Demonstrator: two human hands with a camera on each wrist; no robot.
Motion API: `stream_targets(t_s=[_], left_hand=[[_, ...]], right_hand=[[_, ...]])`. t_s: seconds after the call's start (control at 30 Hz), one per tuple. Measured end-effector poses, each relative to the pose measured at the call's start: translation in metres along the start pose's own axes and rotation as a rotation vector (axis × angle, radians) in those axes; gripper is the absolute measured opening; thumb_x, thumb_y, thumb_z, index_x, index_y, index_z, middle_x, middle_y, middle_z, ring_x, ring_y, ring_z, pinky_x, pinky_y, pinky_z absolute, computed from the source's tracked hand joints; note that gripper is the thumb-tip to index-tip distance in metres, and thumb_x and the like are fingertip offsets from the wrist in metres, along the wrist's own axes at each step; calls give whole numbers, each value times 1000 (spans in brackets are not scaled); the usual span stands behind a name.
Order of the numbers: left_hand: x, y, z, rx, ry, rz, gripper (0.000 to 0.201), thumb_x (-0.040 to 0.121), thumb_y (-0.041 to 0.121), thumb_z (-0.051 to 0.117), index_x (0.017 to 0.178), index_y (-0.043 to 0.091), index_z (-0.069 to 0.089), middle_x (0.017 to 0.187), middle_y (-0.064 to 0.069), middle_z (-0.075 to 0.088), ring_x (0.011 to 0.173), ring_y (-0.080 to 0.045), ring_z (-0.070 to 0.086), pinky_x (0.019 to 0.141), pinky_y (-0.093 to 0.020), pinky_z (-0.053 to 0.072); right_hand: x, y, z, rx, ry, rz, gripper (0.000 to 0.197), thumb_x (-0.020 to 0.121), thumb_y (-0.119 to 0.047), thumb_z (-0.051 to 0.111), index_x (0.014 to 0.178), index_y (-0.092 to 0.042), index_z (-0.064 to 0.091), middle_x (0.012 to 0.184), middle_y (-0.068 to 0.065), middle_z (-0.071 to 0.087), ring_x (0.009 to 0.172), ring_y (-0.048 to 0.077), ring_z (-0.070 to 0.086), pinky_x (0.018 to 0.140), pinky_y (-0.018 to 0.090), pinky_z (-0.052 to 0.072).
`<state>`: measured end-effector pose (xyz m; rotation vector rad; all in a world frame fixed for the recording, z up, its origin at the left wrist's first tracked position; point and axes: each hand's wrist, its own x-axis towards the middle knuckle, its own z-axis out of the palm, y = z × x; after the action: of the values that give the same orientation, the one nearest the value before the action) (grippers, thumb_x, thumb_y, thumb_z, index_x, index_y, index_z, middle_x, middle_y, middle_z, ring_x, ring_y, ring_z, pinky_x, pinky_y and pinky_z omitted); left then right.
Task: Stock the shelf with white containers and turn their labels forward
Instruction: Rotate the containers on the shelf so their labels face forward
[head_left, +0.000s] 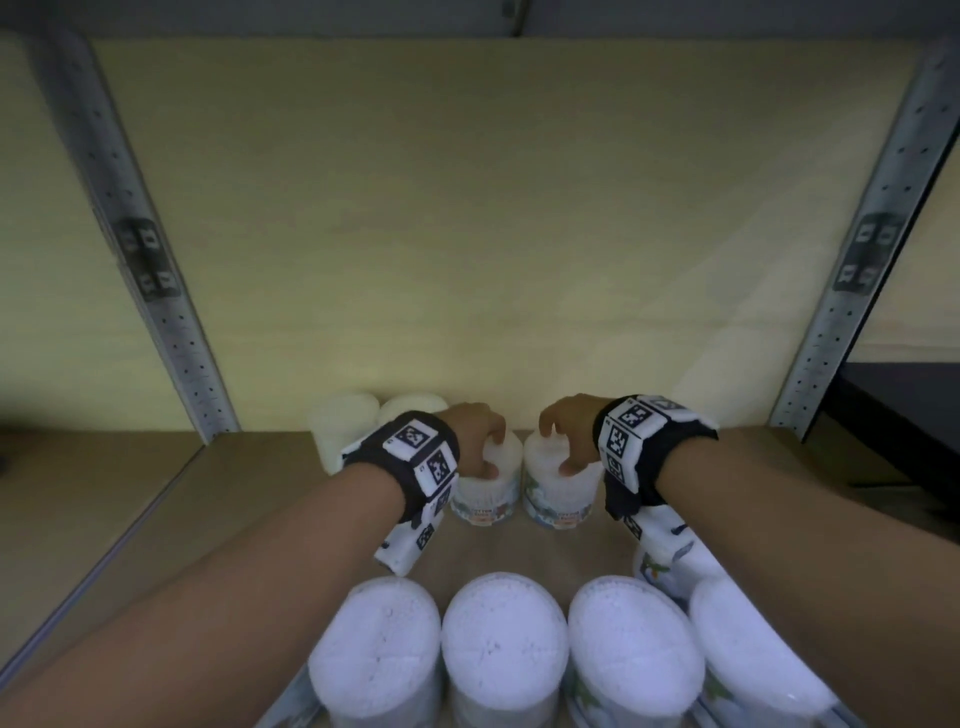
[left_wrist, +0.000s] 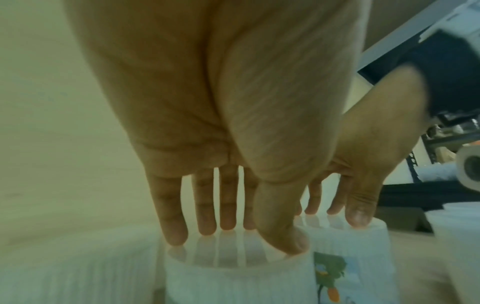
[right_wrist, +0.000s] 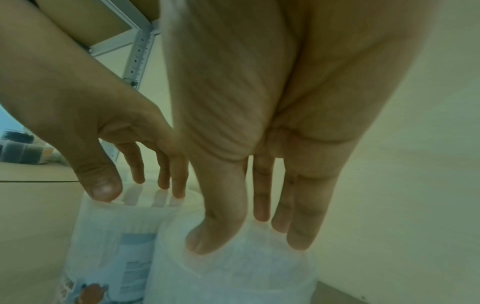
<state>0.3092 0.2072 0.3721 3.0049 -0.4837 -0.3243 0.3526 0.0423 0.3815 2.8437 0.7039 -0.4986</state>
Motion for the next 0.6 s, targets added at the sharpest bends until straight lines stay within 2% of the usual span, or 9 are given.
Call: stream_targets(t_s=[0.13,0.17,0.3,0.37,0.47,0.6], left_hand=[[-17,13,-1,55,-60,-7,55,86,27,67,133,7,45,137,-13,46,123,-29,48,100,-35,41],[-21,17,-1,68,-66,-3,55,86,26,67,133,7,45,137,-14,46,123,-29,48,100,-34,41],[-34,29,-2,91,-79,22,54,86,23,68,131,3,46,135,-16,48,121,-30,49,96,-33,41],[-40,33,-1,94,-77,30,53,85,21,69,129,2,47,134,-17,49,119,-30,51,95,-33,42],[-50,39,3,97,-71,30,53,86,21,68,130,2,46,135,-16,50,120,-29,51,95,-34,43],[-61,45,7,111,-66,27,53,86,23,68,130,3,47,134,-14,51,119,-30,52,95,-36,44]], right_hand=[[-16,-7,5,48,-23,1,66,86,-22,69,140,5,42,145,19,44,131,28,47,105,35,40],[-20,-8,7,57,-16,-8,65,86,-22,69,139,4,42,145,17,44,131,27,47,104,33,40],[-33,-8,16,56,-18,-18,69,81,-24,75,140,-7,44,145,7,44,129,22,49,95,23,41],[-38,-10,19,26,0,-5,69,78,-26,78,137,-9,47,141,7,48,125,23,52,91,24,43],[-49,-16,21,3,-28,32,67,78,-25,77,135,-7,46,139,10,50,123,26,53,93,29,44],[-53,-18,27,-33,-41,41,81,65,-31,85,133,-25,41,132,-2,52,112,22,58,84,24,43]])
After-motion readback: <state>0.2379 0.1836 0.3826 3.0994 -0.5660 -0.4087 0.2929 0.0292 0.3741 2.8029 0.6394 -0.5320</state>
